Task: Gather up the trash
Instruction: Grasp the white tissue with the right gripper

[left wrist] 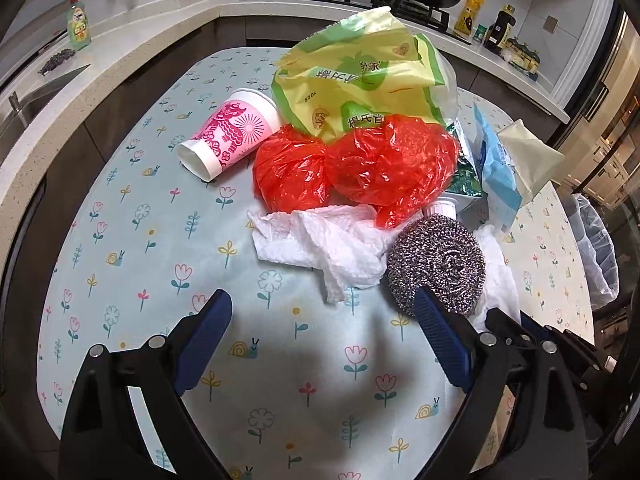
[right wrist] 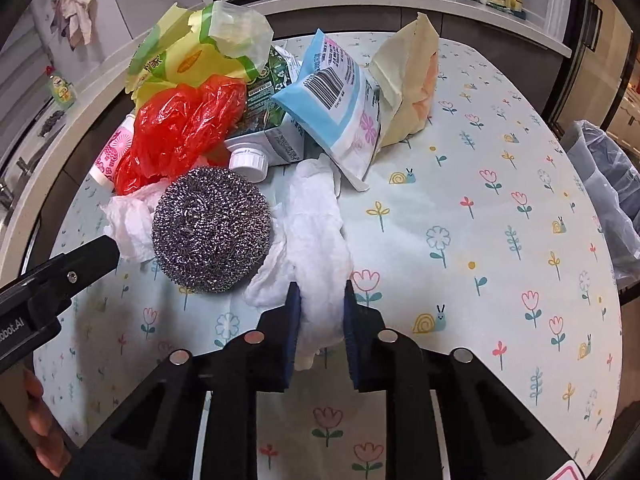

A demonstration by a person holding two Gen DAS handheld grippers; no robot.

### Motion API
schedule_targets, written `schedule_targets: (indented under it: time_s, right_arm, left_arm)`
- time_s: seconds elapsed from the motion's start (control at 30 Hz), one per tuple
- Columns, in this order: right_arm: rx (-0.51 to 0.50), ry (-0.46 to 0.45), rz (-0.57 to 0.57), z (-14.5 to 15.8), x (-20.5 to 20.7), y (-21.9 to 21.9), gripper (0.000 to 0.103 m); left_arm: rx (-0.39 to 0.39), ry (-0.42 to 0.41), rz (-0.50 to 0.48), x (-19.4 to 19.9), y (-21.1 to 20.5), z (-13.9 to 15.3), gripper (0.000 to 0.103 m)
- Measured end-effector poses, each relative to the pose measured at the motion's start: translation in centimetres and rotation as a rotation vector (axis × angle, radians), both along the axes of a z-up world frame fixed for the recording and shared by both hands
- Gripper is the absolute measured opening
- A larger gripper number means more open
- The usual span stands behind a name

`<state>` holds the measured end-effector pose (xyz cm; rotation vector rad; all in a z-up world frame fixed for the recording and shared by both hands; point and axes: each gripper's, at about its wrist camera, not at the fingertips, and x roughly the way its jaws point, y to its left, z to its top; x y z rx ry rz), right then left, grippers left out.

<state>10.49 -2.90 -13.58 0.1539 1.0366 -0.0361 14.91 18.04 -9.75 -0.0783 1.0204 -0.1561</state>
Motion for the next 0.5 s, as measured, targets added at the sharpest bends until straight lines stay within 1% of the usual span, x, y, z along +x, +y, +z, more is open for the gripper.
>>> schedule_targets:
  time_s: [0.1,0.3,0.4,0.5]
  right_arm:
    - [0.012,-0.011,0.000,0.5,-0.5,-0.5,0.012]
    - [0.021,-0.044,-0.017,2.1,-2.3,-2.1,0.011]
    - [0.027,-0.057,-0.036,2.7,-3.1,-3.2,0.011]
    - [0.032,-0.060,-0.051,2.9,-3.6,-4.1,0.011]
  left_arm:
    - [0.000,0.005,-0.006,0.0,-0.4,-0.1,0.089]
    - [-0.006,0.001,-0.016,-0.4,-1.3,-0.1,0.093]
    - [-0.027,0.011,-0.031,-0.4,-2.0,-0.3,0.096]
    - [-0.054,0.034,-0.053,-0.2,-3.2,-0.5,0.096]
